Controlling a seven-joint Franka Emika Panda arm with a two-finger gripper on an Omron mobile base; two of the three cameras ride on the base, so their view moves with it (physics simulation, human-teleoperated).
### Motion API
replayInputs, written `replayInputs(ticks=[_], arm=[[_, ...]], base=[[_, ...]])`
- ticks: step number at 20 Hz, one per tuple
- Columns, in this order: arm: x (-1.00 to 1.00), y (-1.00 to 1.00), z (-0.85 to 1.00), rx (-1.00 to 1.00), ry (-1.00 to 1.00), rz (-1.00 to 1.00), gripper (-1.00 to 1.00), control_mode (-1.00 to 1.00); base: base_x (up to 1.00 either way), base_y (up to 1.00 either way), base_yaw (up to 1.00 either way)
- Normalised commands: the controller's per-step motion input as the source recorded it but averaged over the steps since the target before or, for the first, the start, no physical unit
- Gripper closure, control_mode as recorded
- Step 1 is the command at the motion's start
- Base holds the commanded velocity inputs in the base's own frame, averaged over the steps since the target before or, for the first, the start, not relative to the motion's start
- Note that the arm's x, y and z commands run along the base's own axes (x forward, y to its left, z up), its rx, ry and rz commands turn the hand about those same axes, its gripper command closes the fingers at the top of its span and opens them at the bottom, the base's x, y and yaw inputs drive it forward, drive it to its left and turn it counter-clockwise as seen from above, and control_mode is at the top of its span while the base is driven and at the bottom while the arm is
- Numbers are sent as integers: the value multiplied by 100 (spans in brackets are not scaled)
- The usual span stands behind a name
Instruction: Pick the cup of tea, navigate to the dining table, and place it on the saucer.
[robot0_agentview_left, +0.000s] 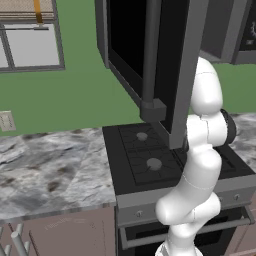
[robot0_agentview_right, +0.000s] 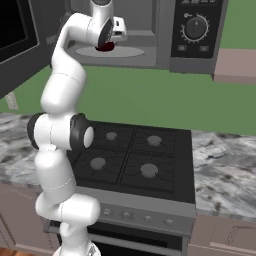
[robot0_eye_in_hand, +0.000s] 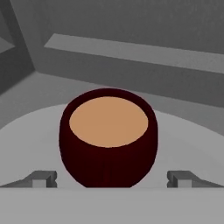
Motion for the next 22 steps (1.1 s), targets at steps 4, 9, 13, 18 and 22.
replayInputs(ticks=[4, 9, 13, 18, 22], arm=[[5, 0, -13, 0, 0, 0, -100, -100], [0, 0, -13, 0, 0, 0, 100, -100], [0, 0, -7, 0, 0, 0, 100, -100], [0, 0, -1, 0, 0, 0, 100, -100], [0, 0, 0, 0, 0, 0, 100, -100]], base=[[0, 0, 0], [0, 0, 0], [0, 0, 0], [0, 0, 0], [0, 0, 0]])
